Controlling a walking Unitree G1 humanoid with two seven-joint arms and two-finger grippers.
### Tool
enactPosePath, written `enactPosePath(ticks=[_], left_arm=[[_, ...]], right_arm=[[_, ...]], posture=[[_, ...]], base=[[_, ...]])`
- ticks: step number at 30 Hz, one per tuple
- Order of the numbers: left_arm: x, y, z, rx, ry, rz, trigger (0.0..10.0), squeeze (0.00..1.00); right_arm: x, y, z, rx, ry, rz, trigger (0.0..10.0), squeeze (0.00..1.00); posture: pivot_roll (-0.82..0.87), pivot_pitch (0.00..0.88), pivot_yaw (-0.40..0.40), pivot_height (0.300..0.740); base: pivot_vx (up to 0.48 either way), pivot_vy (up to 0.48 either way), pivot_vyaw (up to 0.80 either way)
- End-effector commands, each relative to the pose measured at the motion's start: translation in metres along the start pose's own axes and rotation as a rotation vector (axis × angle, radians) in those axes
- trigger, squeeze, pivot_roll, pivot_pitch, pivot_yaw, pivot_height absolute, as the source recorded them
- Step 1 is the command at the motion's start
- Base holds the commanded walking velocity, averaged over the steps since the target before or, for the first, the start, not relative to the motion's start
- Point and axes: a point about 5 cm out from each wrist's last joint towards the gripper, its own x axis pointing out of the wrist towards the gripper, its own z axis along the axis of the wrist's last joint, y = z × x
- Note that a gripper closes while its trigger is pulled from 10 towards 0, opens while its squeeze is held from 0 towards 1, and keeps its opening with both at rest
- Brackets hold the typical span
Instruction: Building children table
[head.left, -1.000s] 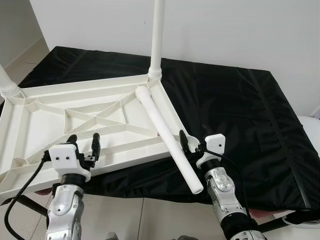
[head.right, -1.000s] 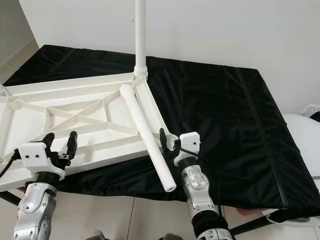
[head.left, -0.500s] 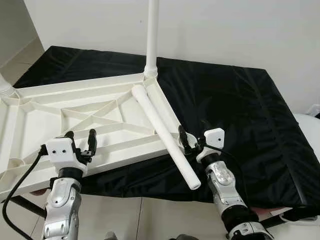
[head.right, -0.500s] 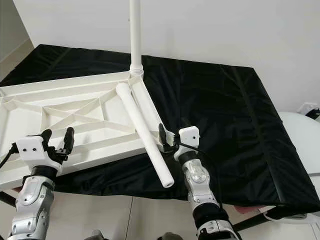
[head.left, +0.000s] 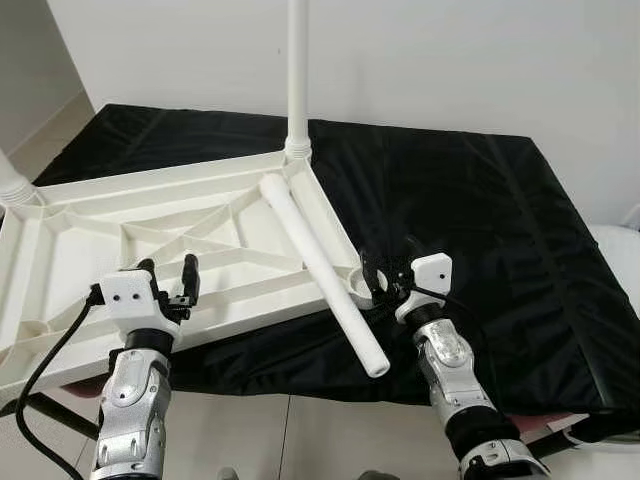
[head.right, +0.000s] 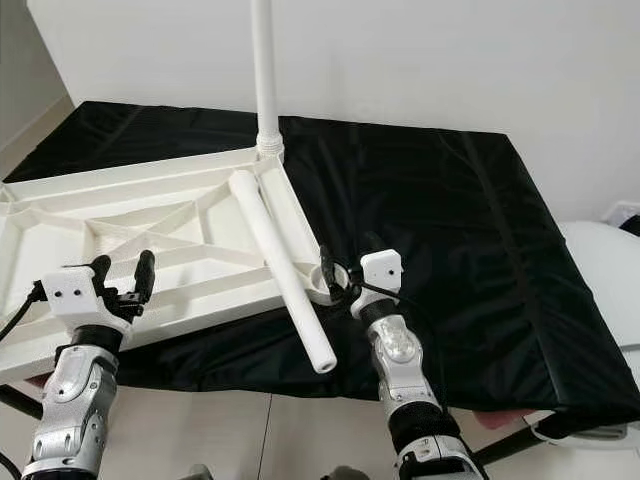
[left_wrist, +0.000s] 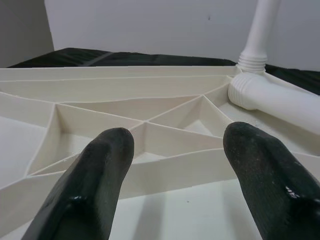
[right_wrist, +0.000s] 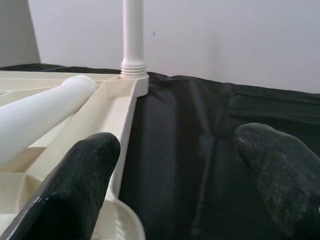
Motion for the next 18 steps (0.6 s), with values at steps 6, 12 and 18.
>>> enactPosePath(ticks=[6,12,18], left_arm=[[0.008,-0.001,-0.006,0.003,0.032,0.015,10.0,0.00],[0.016,-0.005,-0.008,0.005,0.051,-0.009,10.0,0.00],[0.013,-0.013,-0.012,-0.013,0.069,-0.034,10.0,0.00]], right_arm=[[0.003,-0.008,0.003,-0.005,-0.018,-0.044,10.0,0.00],[-0.002,-0.013,0.001,-0.013,-0.018,-0.088,10.0,0.00],[-0.004,-0.015,0.001,-0.013,-0.023,-0.108,10.0,0.00]], posture=[[0.05,0.000,-0.042,0.740],[0.02,0.000,-0.017,0.740],[0.01,0.000,-0.002,0.740]], base=[[0.000,0.000,0.00],[0.000,0.000,0.00],[0.000,0.000,0.00]])
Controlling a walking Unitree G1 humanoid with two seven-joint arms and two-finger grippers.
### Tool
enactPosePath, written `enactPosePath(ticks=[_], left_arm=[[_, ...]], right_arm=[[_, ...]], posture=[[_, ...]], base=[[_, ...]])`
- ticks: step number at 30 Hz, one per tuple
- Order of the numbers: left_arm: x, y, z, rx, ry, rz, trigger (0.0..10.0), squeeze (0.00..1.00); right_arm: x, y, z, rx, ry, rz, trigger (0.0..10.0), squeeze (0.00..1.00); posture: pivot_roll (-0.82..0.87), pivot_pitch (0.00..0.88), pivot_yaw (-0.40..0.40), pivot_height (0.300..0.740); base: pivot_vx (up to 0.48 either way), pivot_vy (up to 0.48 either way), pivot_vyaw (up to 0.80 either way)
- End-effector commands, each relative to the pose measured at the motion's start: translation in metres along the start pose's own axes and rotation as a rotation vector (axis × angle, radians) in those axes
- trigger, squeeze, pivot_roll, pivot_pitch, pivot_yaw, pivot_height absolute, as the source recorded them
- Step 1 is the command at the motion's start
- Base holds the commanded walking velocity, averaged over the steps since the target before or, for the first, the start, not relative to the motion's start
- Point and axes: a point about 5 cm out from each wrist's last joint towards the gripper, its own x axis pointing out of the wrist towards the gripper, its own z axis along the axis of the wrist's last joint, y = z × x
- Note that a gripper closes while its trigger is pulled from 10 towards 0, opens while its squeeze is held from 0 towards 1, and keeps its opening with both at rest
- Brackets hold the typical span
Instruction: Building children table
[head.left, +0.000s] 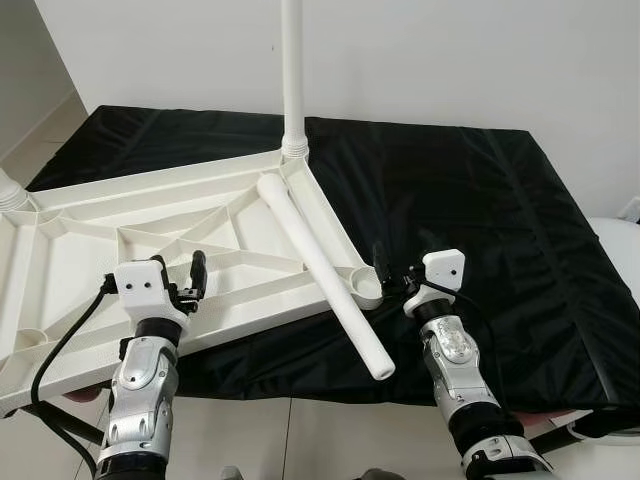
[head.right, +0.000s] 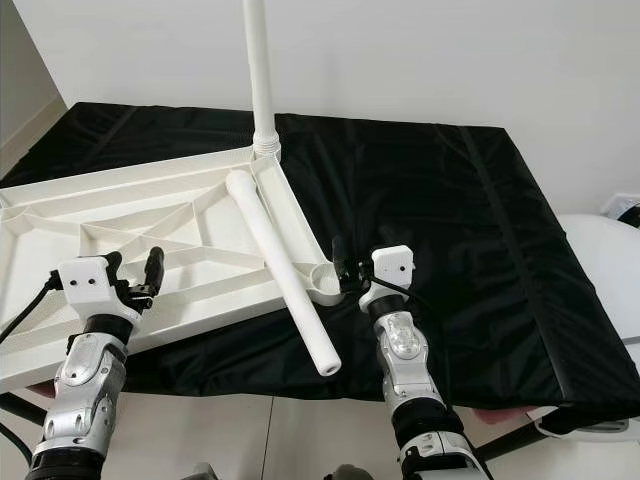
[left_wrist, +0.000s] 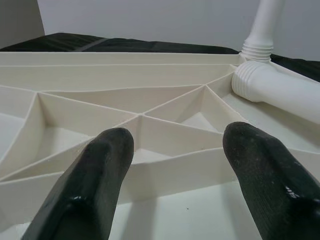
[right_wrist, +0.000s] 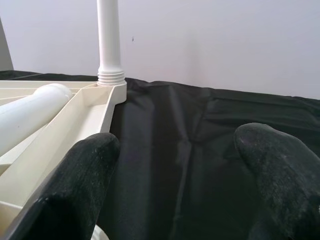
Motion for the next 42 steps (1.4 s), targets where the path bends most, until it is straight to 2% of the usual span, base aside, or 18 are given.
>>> enactPosePath(ticks=[1,9,15,16,17,19,23,28,34,42], left_arm=[[-0.003,0.000,-0.008,0.004,0.041,0.008,10.0,0.00],[-0.005,0.011,-0.008,-0.015,0.049,0.058,10.0,0.00],[-0.018,0.022,-0.006,-0.003,0.083,0.071,10.0,0.00],[-0.026,0.031,-0.014,0.029,0.117,0.081,10.0,0.00],[-0.026,0.031,-0.014,0.029,0.117,0.081,10.0,0.00],[-0.032,0.041,-0.021,0.031,0.145,0.122,10.0,0.00],[-0.035,0.046,-0.026,0.012,0.155,0.153,10.0,0.00],[-0.034,0.033,-0.028,0.029,0.152,0.131,10.0,0.00],[-0.030,0.028,-0.026,0.049,0.144,0.110,10.0,0.00],[-0.023,0.024,-0.032,0.066,0.152,0.091,10.0,0.00]], right_arm=[[-0.004,-0.003,-0.002,-0.003,0.005,-0.019,10.0,0.00],[-0.005,-0.005,-0.006,0.018,0.032,-0.027,10.0,0.00],[-0.003,-0.007,-0.006,0.023,0.042,-0.012,10.0,0.00],[-0.003,-0.008,-0.008,0.009,0.055,0.009,10.0,0.00],[-0.003,-0.008,-0.008,0.009,0.055,0.009,10.0,0.00],[-0.003,-0.015,-0.013,0.008,0.081,-0.002,10.0,0.00],[-0.003,-0.019,-0.015,0.010,0.098,-0.010,10.0,0.00],[-0.008,-0.019,-0.023,0.020,0.137,-0.004,10.0,0.00],[-0.009,-0.015,-0.024,0.026,0.138,-0.002,10.0,0.00],[-0.011,-0.008,-0.028,0.023,0.138,-0.004,10.0,0.00]], posture=[[0.01,0.000,-0.002,0.740],[0.03,0.000,-0.017,0.740],[0.05,0.000,-0.032,0.740],[0.06,0.000,-0.036,0.740],[0.06,0.000,-0.036,0.740],[0.07,0.000,-0.040,0.740],[0.07,0.000,-0.042,0.740],[0.08,0.000,-0.037,0.740],[0.07,0.000,-0.034,0.740],[0.07,0.000,-0.032,0.740]], base=[[0.000,0.000,0.00],[0.000,0.000,0.00],[0.000,0.000,0.00],[0.000,0.000,0.00],[0.000,0.000,0.00],[0.000,0.000,0.00],[0.000,0.000,0.00],[0.000,0.000,0.00],[0.000,0.000,0.00],[0.000,0.000,0.00]])
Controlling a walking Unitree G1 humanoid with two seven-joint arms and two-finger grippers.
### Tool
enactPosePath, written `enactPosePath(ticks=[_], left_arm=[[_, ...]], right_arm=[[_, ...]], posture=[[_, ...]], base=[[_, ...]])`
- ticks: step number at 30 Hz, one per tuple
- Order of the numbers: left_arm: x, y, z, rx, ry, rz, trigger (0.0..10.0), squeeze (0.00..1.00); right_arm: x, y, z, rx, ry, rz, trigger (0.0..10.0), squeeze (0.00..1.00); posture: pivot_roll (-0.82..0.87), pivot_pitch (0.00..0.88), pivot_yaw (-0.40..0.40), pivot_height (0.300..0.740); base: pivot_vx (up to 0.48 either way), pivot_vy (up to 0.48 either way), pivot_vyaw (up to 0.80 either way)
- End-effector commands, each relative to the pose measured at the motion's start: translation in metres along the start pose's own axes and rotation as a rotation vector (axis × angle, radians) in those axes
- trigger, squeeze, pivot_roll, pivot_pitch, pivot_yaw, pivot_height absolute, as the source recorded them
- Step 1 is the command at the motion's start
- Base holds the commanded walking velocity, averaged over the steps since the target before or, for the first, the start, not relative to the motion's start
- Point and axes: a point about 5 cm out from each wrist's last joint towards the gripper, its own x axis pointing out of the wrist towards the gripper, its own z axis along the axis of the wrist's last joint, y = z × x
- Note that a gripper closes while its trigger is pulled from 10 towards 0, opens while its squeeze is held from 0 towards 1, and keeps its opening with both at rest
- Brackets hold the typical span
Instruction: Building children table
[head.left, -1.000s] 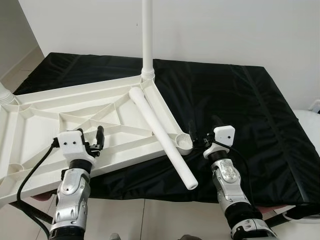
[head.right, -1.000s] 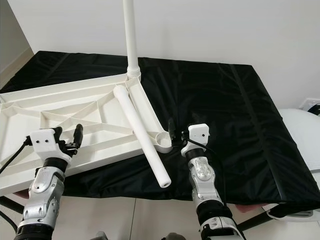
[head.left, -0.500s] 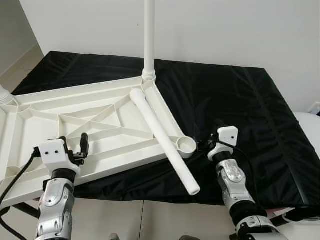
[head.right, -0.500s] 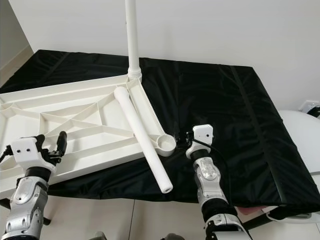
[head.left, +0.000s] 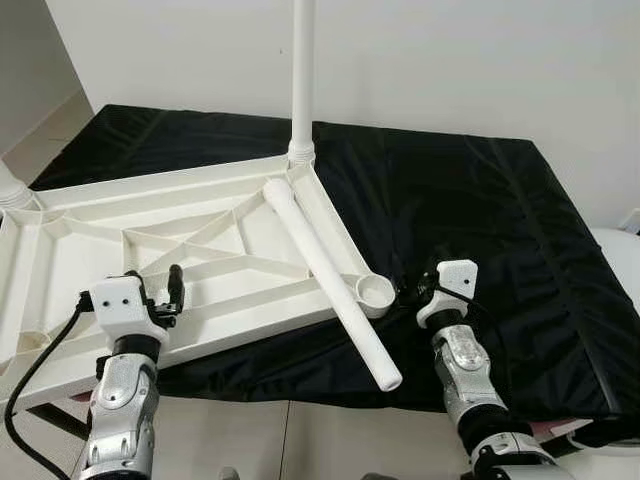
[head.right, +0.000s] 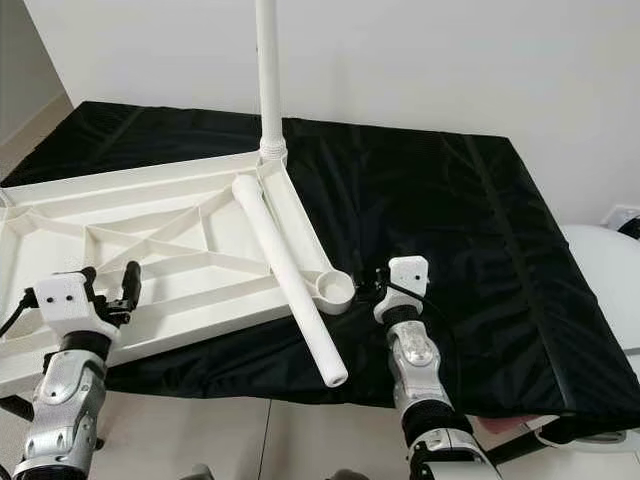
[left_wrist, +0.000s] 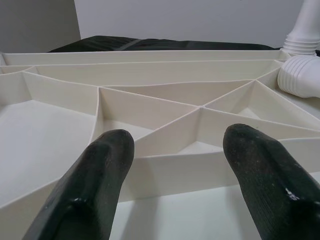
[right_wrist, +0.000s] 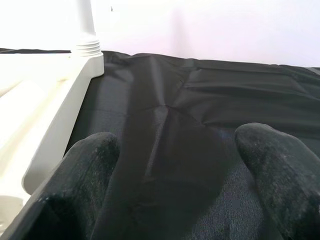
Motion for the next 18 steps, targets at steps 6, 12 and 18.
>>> enactPosePath(ticks=[6,12,18], left_arm=[[-0.007,-0.010,-0.031,0.008,0.140,-0.001,10.0,0.00],[-0.006,-0.012,-0.034,0.014,0.148,-0.008,10.0,0.00],[-0.004,-0.013,-0.034,0.017,0.149,-0.010,10.0,0.00]], right_arm=[[-0.008,0.009,-0.015,0.035,0.073,0.017,10.0,0.00],[-0.012,0.008,-0.023,0.032,0.117,-0.006,10.0,0.00],[-0.015,0.000,-0.031,0.049,0.179,-0.083,10.0,0.00]], posture=[[0.06,0.000,-0.030,0.740],[0.05,0.000,-0.030,0.740],[0.05,0.000,-0.026,0.740]], base=[[0.000,0.000,0.00],[0.000,0.000,0.00],[0.000,0.000,0.00]])
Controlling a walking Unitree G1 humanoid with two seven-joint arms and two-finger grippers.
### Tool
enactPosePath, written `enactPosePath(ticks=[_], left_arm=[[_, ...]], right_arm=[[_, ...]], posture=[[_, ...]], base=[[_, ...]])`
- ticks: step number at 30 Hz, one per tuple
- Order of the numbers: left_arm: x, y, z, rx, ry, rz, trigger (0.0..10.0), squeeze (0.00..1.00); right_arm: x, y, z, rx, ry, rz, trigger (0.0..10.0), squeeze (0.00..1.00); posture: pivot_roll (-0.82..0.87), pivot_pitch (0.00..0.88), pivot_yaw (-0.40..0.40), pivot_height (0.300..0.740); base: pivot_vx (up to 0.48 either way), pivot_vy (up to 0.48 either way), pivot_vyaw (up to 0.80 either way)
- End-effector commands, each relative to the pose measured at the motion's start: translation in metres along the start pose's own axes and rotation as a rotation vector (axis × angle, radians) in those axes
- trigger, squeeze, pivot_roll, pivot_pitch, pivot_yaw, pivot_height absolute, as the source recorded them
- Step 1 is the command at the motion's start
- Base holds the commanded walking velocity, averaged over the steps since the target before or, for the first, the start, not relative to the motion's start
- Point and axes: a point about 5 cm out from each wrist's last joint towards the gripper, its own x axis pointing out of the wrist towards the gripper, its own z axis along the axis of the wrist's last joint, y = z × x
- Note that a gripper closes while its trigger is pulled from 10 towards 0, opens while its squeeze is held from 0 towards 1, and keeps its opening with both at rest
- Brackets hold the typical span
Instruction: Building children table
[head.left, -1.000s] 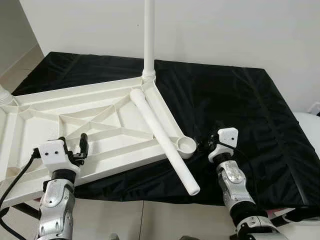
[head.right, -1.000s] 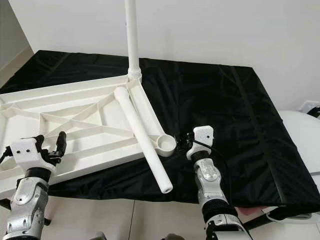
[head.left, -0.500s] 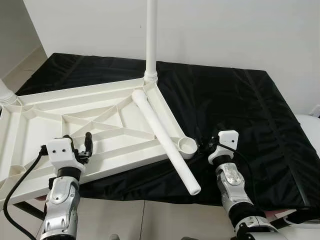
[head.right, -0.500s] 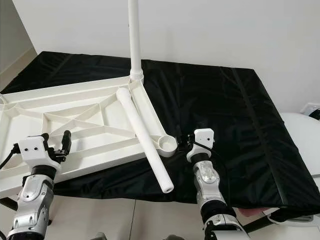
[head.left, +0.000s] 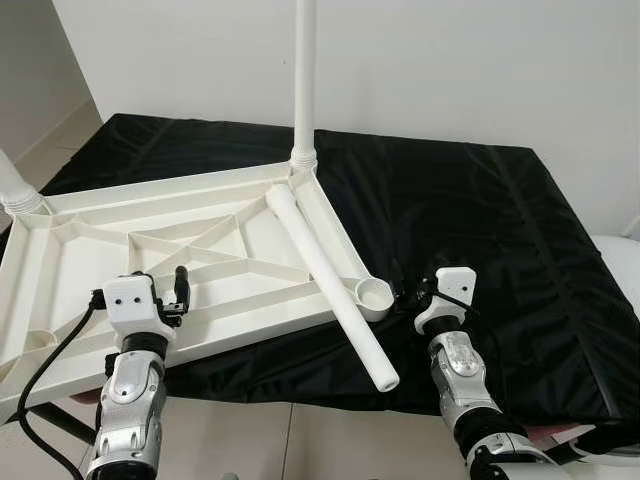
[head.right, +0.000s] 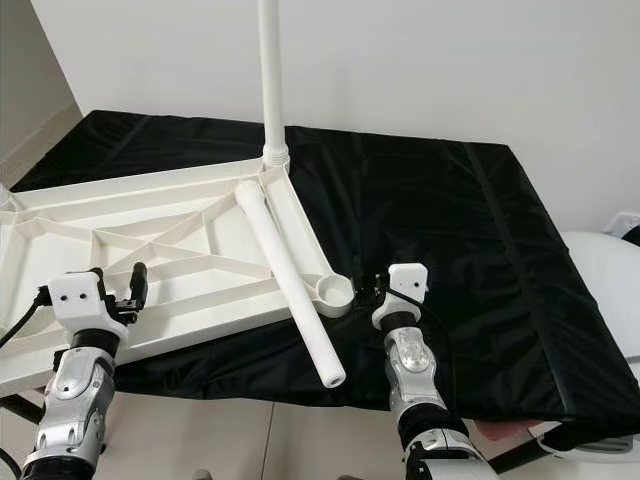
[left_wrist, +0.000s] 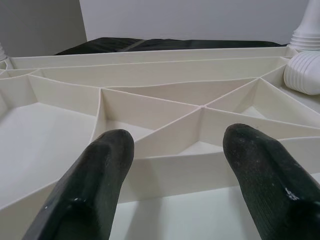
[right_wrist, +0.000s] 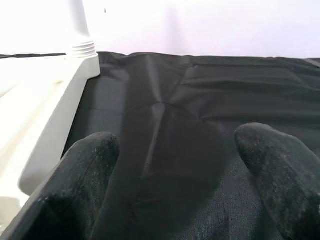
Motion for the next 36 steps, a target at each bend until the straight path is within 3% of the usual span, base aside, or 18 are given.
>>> enactPosePath(ticks=[1,3,9,23,25,30,36], left_arm=[[-0.009,-0.007,-0.024,-0.003,0.119,-0.022,10.0,0.00],[-0.009,-0.007,-0.024,-0.001,0.116,-0.022,10.0,0.00],[-0.008,-0.006,-0.024,0.001,0.111,-0.018,10.0,0.00],[-0.007,-0.005,-0.022,0.002,0.100,-0.009,10.0,0.00],[-0.007,-0.006,-0.022,0.001,0.099,-0.010,10.0,0.00],[-0.006,-0.007,-0.022,0.000,0.098,-0.011,10.0,0.00],[-0.006,-0.007,-0.022,0.002,0.097,-0.012,10.0,0.00]], right_arm=[[-0.010,0.000,-0.019,0.012,0.110,-0.018,10.0,0.00],[-0.009,-0.003,-0.013,0.089,0.058,-0.052,10.0,0.00],[0.001,-0.008,0.004,0.180,-0.042,-0.091,10.0,0.00],[-0.004,-0.006,-0.014,0.114,0.081,-0.093,10.0,0.00],[-0.007,-0.007,-0.023,0.076,0.156,-0.103,10.0,0.00],[-0.012,-0.008,-0.033,0.047,0.228,-0.109,10.0,0.00],[-0.016,-0.005,-0.036,0.059,0.229,-0.086,10.0,0.00]], posture=[[0.05,0.000,-0.026,0.740],[0.05,0.000,-0.025,0.740],[0.05,0.000,-0.022,0.740],[0.06,0.000,-0.028,0.740],[0.05,0.000,-0.030,0.740],[0.05,0.000,-0.031,0.740],[0.05,0.000,-0.030,0.740]], base=[[0.000,0.000,0.00],[0.000,0.000,0.00],[0.000,0.000,0.00],[0.000,0.000,0.00],[0.000,0.000,0.00],[0.000,0.000,0.00],[0.000,0.000,0.00]])
